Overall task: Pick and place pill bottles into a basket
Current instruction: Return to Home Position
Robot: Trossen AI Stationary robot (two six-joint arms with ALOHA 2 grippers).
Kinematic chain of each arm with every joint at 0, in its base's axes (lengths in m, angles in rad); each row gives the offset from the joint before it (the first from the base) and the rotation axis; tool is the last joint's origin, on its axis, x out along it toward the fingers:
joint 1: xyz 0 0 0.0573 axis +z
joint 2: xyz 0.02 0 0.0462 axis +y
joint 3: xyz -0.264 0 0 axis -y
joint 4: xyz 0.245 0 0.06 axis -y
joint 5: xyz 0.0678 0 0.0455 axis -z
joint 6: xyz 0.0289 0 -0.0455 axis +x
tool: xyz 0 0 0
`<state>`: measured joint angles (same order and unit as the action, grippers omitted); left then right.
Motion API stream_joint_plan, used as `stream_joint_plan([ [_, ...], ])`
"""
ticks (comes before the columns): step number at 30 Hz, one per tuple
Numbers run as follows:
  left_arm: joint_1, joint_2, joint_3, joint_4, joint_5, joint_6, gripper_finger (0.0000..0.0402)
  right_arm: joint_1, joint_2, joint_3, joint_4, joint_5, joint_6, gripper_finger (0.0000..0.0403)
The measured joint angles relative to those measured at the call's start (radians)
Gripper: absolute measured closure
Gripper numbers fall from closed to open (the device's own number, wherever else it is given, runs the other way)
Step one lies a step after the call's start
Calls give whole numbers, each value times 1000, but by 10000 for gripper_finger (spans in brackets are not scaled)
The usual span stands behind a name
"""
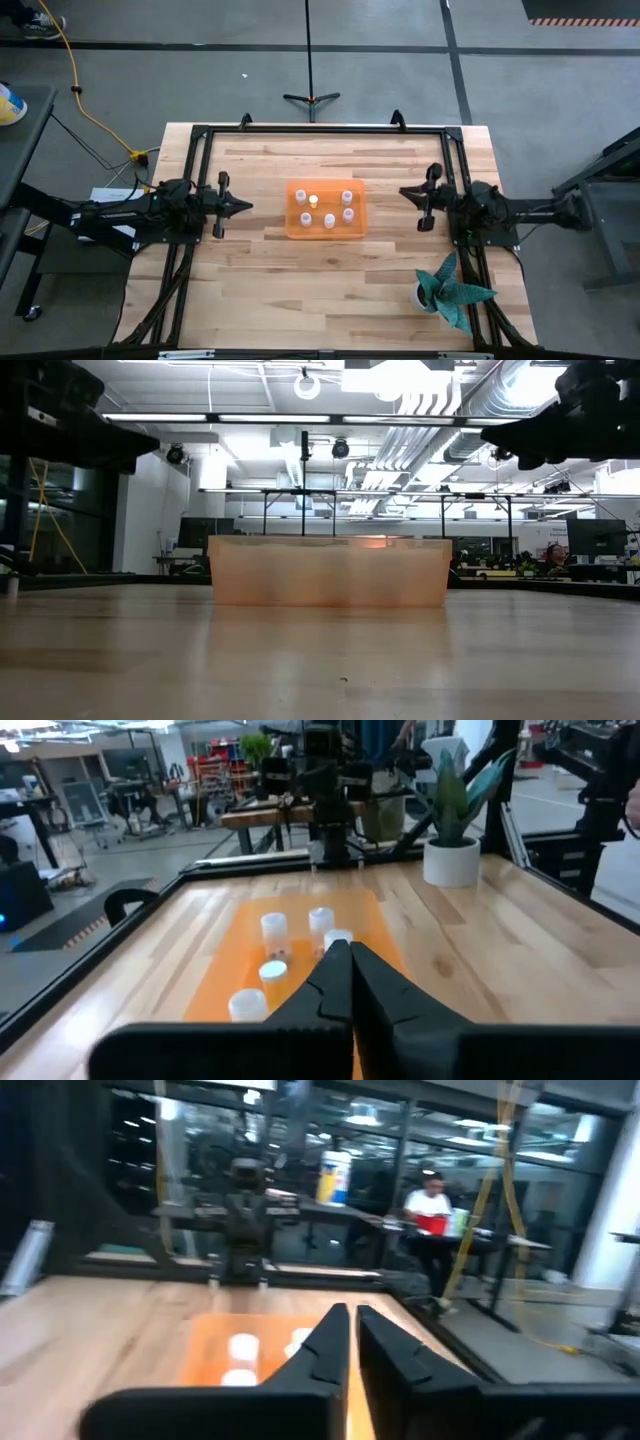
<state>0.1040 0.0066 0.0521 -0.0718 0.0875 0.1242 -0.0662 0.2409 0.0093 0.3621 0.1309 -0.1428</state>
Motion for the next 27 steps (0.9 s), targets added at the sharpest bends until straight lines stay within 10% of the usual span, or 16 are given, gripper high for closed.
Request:
stream_joint_plan([
  [9, 0, 0, -14, 17, -4, -8, 380, -162, 1, 0, -111, -166, 97, 397],
  [27, 0, 0, -14, 21, 26, -7, 379, -77, -18, 0, -157, -130, 164, 395],
])
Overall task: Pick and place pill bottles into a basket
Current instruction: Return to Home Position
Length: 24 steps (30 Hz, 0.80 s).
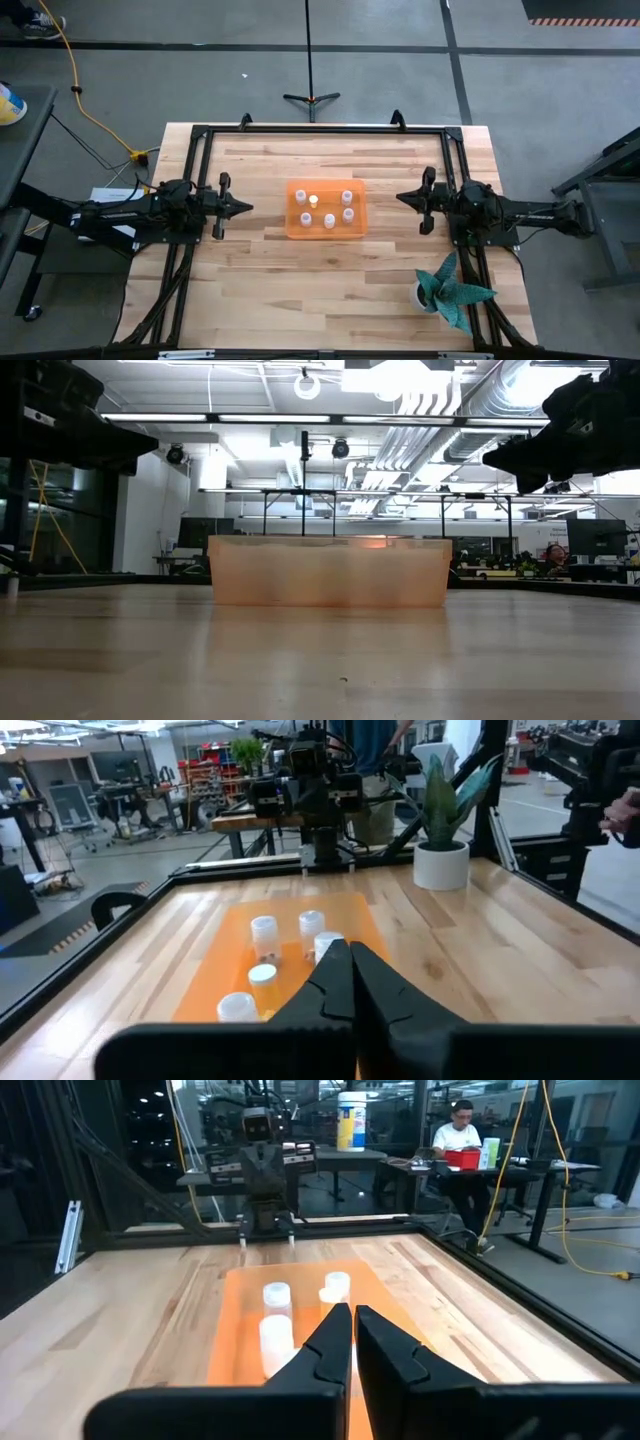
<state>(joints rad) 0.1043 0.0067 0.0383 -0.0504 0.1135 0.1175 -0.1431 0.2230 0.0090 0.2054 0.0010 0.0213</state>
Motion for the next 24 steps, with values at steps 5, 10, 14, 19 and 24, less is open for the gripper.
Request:
stream_joint_plan([
  [5, 0, 0, 0, 0, -13, -17, 327, 0, 0, 0, 0, 0, 0, 391],
  [10, 0, 0, 0, 0, -18, -17, 254, 0, 0, 0, -1, 0, -1, 391],
  [14, 0, 0, 0, 0, -19, -17, 221, 0, 0, 0, -1, 0, -2, 391],
  [19, 0, 0, 0, -1, -19, -17, 205, 0, 0, 0, -1, 0, -3, 391],
  [24, 0, 0, 0, -1, -19, -17, 206, 0, 0, 0, -1, 0, -3, 391],
])
